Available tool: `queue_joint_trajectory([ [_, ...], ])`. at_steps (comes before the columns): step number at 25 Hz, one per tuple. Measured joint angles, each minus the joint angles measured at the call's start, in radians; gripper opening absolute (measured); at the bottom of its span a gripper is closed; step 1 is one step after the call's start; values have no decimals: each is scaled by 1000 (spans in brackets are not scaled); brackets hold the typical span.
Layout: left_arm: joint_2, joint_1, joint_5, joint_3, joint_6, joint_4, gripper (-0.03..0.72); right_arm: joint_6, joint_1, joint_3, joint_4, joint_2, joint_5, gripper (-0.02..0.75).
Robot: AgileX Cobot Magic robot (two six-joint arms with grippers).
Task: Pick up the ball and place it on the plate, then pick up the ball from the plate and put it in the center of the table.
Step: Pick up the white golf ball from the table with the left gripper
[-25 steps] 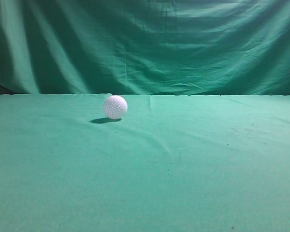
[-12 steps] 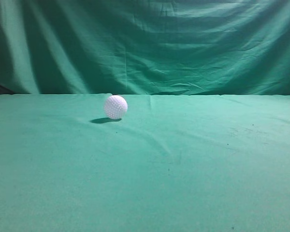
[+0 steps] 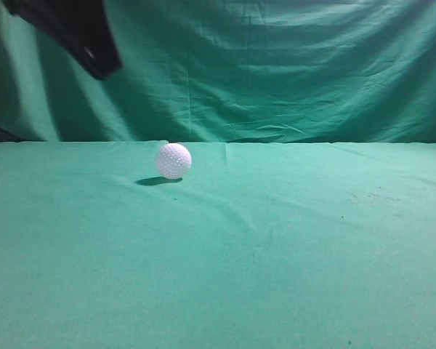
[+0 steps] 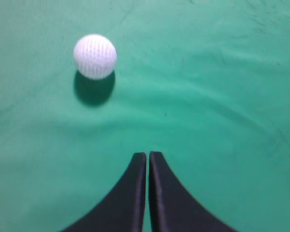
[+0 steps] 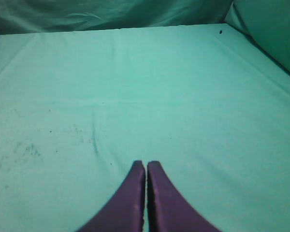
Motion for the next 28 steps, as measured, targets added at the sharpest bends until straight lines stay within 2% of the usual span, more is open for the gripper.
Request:
queue_joint_trajectory([
  [9, 313, -6, 59, -320, -19, 64, 0, 0, 0, 0, 0, 0, 0, 0],
  [11, 355, -6, 75, -372, -20, 82, 93, 0, 0, 0, 0, 0, 0, 0],
  [13, 391, -6, 89, -408, -30, 97, 227, 0, 0, 0, 0, 0, 0, 0],
  [16, 432, -6, 104, -452, -95, 101, 533, 0, 0, 0, 0, 0, 0, 0],
  [17, 441, -6, 106, -462, -107, 102, 599, 0, 0, 0, 0, 0, 0, 0],
  [18, 451, -6, 106, -470, -115, 102, 632, 0, 0, 0, 0, 0, 0, 0],
  [19, 462, -6, 107, -480, -119, 105, 655, 0, 0, 0, 0, 0, 0, 0],
  [23, 505, -6, 113, -512, -128, 121, 642, 0, 0, 0, 0, 0, 0, 0],
  [28, 571, -6, 147, -560, -187, 198, 642, 0, 0, 0, 0, 0, 0, 0],
])
